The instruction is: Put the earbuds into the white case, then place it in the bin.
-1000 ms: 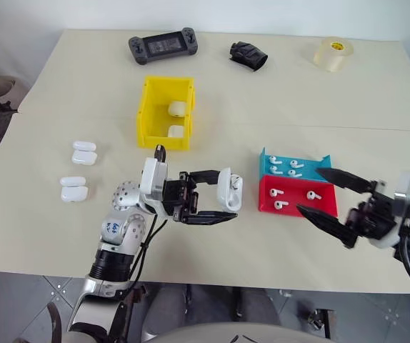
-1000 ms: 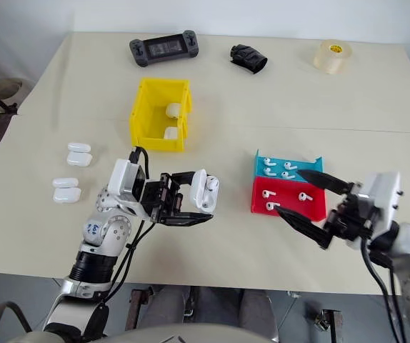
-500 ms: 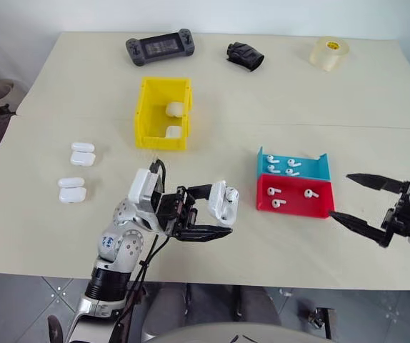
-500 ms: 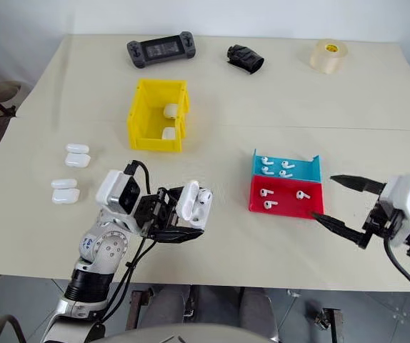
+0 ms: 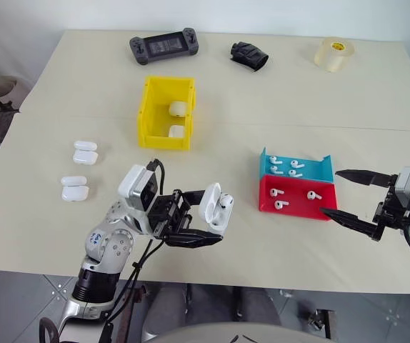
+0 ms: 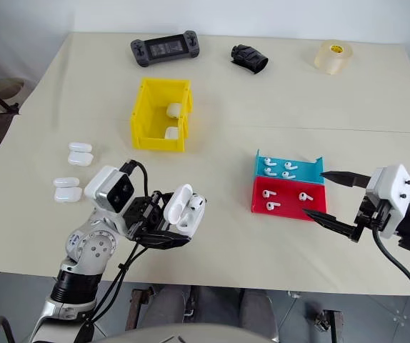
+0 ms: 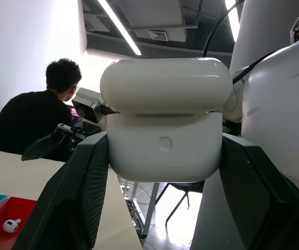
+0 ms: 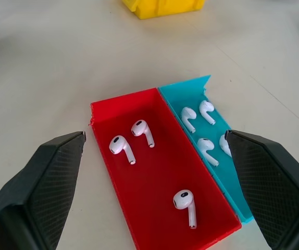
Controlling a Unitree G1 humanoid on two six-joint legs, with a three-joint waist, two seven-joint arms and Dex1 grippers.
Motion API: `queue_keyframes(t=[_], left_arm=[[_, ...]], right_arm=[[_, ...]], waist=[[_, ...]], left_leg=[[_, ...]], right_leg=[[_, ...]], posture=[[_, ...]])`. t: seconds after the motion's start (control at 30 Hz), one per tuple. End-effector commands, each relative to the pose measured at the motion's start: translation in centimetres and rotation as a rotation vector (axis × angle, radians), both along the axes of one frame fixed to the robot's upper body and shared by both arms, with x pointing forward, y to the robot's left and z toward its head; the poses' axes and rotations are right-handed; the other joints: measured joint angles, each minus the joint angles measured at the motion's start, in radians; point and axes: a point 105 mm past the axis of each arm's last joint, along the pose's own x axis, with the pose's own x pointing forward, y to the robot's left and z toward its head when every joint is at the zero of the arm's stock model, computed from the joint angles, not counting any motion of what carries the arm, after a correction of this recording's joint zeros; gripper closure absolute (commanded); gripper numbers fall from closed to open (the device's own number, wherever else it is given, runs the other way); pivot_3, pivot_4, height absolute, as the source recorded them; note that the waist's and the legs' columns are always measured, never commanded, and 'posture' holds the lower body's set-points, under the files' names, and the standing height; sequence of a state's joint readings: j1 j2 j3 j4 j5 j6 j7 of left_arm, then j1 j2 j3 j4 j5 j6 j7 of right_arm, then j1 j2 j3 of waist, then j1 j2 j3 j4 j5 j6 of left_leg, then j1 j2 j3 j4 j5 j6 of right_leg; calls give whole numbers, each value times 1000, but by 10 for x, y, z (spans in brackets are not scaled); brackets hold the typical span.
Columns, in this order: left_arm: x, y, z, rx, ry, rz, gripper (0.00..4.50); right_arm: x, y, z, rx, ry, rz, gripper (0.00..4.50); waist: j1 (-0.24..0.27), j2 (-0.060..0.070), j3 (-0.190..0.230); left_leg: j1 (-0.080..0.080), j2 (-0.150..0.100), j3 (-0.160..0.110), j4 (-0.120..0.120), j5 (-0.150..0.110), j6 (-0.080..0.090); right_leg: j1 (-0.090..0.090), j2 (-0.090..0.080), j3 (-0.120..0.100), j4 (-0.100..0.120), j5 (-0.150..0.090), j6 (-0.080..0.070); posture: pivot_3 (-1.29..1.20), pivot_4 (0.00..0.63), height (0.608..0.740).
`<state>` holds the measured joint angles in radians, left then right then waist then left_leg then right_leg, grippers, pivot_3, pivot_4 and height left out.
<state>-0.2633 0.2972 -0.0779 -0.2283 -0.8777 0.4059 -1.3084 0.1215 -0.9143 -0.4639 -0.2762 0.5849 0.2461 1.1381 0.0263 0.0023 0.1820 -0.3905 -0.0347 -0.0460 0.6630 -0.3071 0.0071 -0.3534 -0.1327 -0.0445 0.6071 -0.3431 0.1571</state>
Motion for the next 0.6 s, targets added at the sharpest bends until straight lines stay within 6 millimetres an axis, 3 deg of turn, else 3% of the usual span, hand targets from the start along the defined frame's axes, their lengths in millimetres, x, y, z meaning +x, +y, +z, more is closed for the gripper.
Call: queue_keyframes(t=[0.03, 0.23, 0.4, 0.47, 0.6], left_arm=[[-7, 2, 8, -24, -15, -46, 1716], [-7, 4, 6, -8, -19, -47, 1716], [4, 2, -3, 23, -175, 62, 1716], [12, 1, -7, 35, -270, 131, 1716], [17, -1, -11, 40, -282, 168, 1716]], right_arm=[[-2, 13, 17, 52, -60, 34, 10], [-4, 16, 15, 61, -47, 34, 10], [-3, 11, 8, 27, -26, 12, 10], [3, 3, 1, -30, -6, -12, 10], [14, -2, -5, -106, 33, -40, 10]], waist=[[0, 0, 0], [1, 0, 0], [1, 0, 0], [1, 0, 0], [-2, 0, 0]], left_leg=[[0, 0, 0, 0, 0, 0], [0, 0, 0, 0, 0, 0], [0, 0, 0, 0, 0, 0], [0, -1, 0, 0, 0, 0], [0, -1, 1, 0, 0, 0]], right_leg=[[0, 0, 0, 0, 0, 0], [0, 0, 0, 0, 0, 0], [0, 0, 0, 0, 0, 0], [0, 0, 0, -1, 0, 0], [0, 0, 0, -1, 0, 0]], posture=[[0, 150, 740], [0, 150, 740], [0, 150, 740], [0, 150, 740], [0, 150, 740]])
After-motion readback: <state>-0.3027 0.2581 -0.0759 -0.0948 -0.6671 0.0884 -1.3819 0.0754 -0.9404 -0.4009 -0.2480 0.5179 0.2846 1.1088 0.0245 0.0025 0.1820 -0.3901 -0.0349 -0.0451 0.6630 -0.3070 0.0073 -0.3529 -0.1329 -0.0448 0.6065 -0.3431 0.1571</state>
